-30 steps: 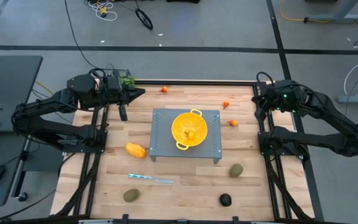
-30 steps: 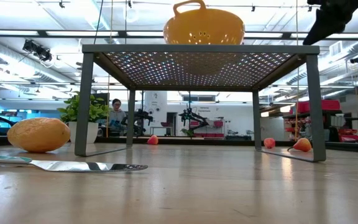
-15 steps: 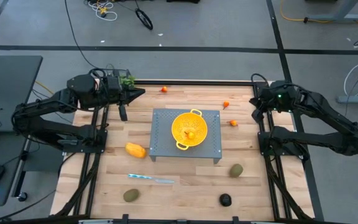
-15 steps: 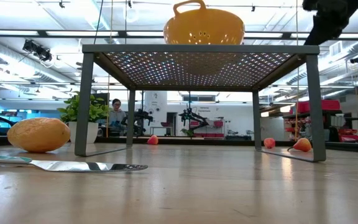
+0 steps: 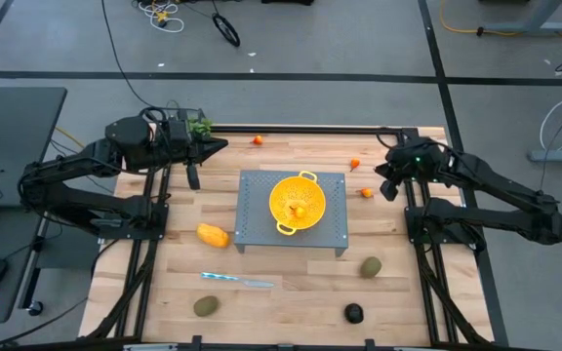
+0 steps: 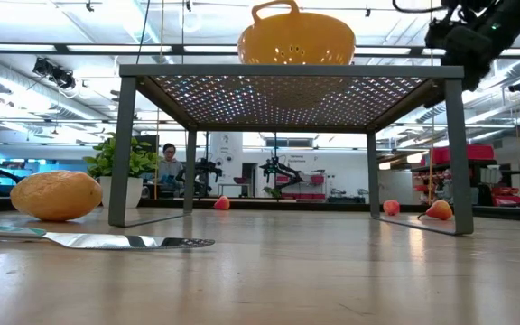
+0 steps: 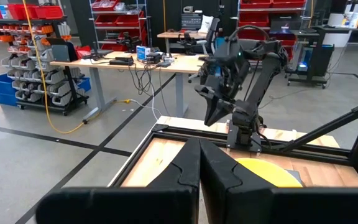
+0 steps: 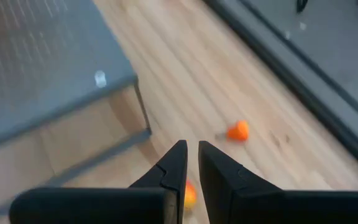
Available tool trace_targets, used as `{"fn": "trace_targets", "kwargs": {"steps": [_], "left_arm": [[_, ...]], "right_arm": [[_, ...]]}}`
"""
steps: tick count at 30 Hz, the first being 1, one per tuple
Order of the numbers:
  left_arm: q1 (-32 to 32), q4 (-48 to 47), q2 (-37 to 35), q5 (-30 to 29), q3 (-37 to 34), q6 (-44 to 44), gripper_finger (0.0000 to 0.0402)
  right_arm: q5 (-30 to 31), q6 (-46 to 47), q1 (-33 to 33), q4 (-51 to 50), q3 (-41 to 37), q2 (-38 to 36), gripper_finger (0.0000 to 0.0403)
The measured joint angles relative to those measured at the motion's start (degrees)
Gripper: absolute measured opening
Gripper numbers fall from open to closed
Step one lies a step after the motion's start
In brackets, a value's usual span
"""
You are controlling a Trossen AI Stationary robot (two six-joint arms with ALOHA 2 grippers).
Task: Pick & Place Fruit
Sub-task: Put the right bottom pear into the strainer bowl on the shelf
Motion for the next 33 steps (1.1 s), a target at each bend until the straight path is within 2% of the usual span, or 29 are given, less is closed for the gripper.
{"fn": "trace_targets", "kwargs": {"steps": [22,27,33], "left_arm": [[-0.02,0.00,0.00,0.02,0.00,0.87,0.0004],[0.00,0.00,0.00,0.02,0.00,0.87,0.0004],[-0.01,0.00,0.00,0.33,0.00,0.55,0.0004]], "right_arm": [[-0.02,-0.01,0.01,0.32,-0.50,-0.10,0.0047],[0.07,0.01,0.01,3.72,-0.48,-0.10,0.0047],[4.01,1.51,-0.10,7.33,-0.45,-0.10,0.0047]]}}
